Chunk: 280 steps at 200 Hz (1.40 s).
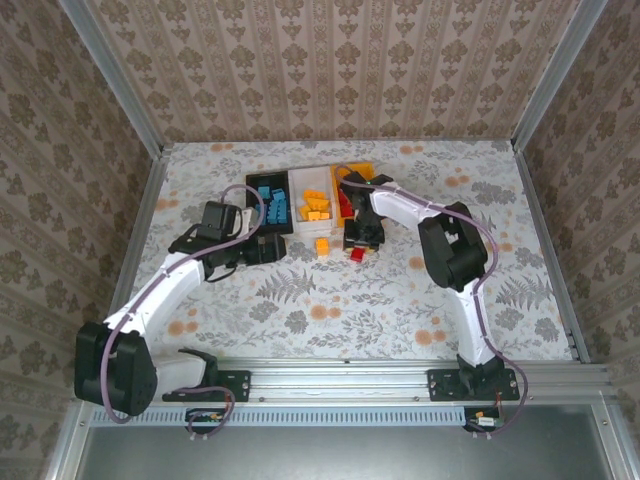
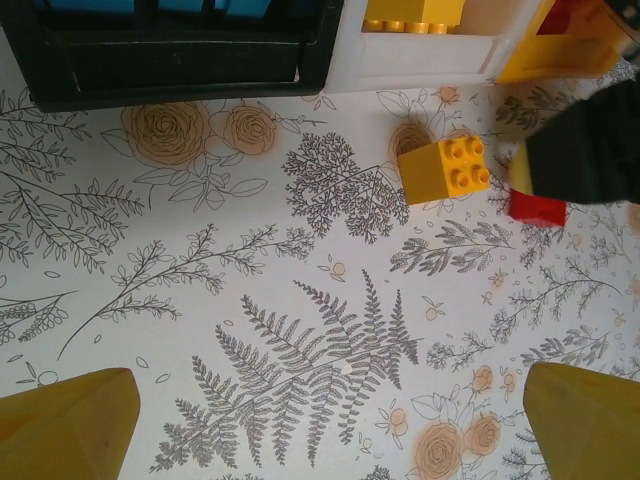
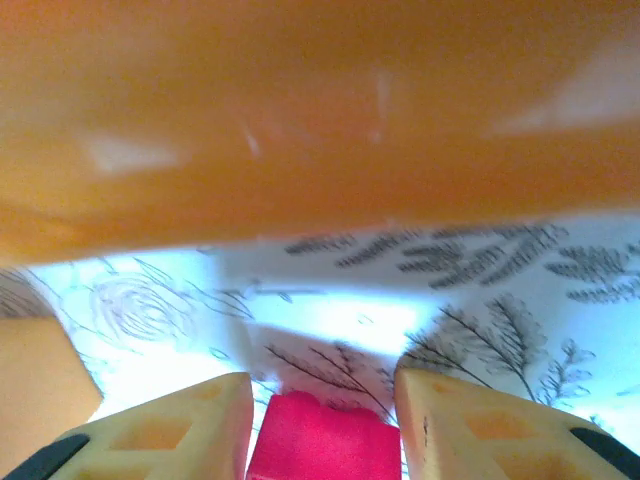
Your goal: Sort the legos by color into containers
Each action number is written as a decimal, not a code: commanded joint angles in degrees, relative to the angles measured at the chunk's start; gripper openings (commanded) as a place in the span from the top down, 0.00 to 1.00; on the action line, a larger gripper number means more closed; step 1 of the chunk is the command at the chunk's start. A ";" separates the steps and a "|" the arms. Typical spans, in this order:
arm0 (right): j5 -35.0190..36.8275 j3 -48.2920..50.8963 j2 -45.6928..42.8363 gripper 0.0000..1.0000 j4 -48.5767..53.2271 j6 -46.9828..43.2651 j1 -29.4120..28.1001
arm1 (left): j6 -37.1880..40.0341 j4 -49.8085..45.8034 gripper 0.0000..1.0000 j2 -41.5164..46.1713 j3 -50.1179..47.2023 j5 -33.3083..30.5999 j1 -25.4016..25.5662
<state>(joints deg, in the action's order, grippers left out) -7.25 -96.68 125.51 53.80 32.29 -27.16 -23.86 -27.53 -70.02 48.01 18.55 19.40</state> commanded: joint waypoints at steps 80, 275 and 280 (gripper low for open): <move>2.25 17.69 -17.54 0.65 0.19 2.60 5.25 | -1.07 1.71 0.00 -3.79 3.03 2.44 0.47; 3.34 -58.30 17.67 0.65 22.37 -5.74 9.04 | 0.74 -0.33 0.00 -3.72 3.61 2.20 0.15; 3.36 -58.17 18.10 0.65 22.00 -5.85 9.03 | 0.68 -0.38 0.00 -3.70 3.56 2.20 0.20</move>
<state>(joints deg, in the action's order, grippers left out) -5.93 -151.89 141.16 71.59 28.38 -18.44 -23.94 -26.98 -75.37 52.16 20.60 19.81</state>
